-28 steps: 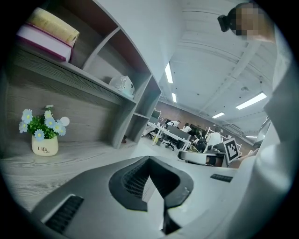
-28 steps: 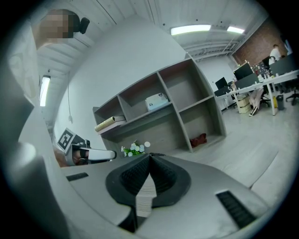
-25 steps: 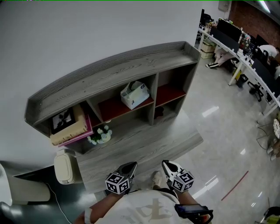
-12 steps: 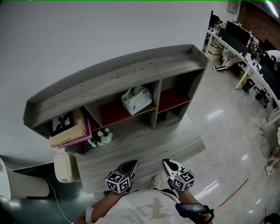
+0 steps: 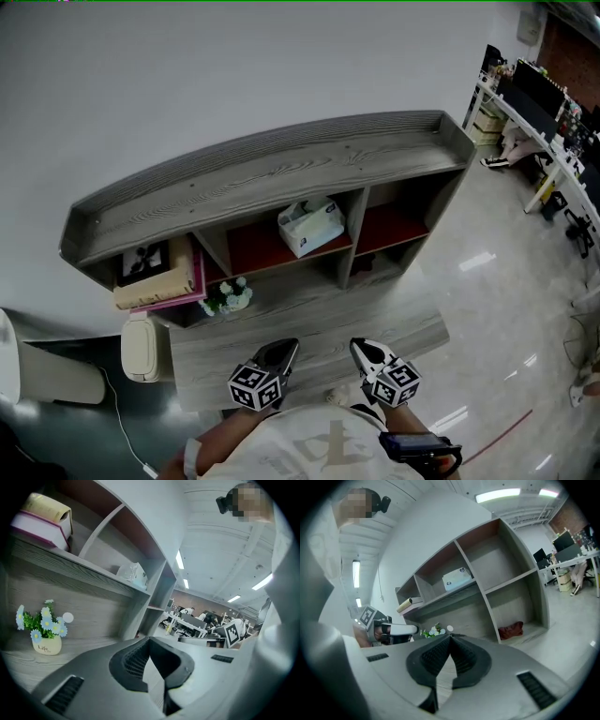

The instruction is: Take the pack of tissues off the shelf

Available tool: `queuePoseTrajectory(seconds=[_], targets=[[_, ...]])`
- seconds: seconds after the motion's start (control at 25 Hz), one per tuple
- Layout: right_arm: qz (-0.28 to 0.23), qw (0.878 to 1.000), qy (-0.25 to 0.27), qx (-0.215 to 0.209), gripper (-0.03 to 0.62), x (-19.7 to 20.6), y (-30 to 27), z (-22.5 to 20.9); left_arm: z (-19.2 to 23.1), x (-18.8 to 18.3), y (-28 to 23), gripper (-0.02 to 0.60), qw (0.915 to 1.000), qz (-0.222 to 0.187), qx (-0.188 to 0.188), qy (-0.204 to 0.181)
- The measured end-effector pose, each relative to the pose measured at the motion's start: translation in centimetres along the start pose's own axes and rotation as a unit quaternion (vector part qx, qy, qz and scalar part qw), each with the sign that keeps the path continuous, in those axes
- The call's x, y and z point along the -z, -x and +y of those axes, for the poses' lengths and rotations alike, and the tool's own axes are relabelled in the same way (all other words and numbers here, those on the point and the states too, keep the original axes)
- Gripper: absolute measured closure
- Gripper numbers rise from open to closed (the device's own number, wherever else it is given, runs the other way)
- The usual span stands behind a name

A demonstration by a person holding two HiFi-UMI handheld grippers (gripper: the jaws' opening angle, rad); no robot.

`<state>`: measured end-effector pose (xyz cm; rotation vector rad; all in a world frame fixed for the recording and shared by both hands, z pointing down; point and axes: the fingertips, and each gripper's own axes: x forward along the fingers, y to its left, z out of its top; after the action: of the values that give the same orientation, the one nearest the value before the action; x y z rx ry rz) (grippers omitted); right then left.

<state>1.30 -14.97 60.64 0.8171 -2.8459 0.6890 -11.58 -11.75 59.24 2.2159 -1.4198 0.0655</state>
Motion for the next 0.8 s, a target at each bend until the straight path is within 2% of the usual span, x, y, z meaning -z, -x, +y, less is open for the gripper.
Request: queuePoseTrajectory(seconds=[0.36, 0.68, 0.72, 0.8], targets=[[0.008, 0.999, 0.010, -0.046, 0.589, -1.6, -2.6, -1.6, 1.0, -4.2, -1.3, 0.569, 0.9979, -0.043, -0.048, -0.004], [0.022, 0.996, 0.012, -0.085, 0.589, -1.4, -3.6, -2.5, 1.9, -8.0, -2.4, 0.566, 0.9933, -0.071, -0.090, -0.015], [0.022, 0.996, 0.012, -0.090, 0.589, -1.4, -3.7, -2.6, 1.9, -8.4, -2.5, 0.542, 0.9927, -0.073, -0.095, -0.017], [0.023, 0.995, 0.013, -0.097, 0.589, -1.5, -3.9, -2.9, 1.8, -9.4, -2.8, 0.535, 0.9912, -0.079, -0.104, -0.022]])
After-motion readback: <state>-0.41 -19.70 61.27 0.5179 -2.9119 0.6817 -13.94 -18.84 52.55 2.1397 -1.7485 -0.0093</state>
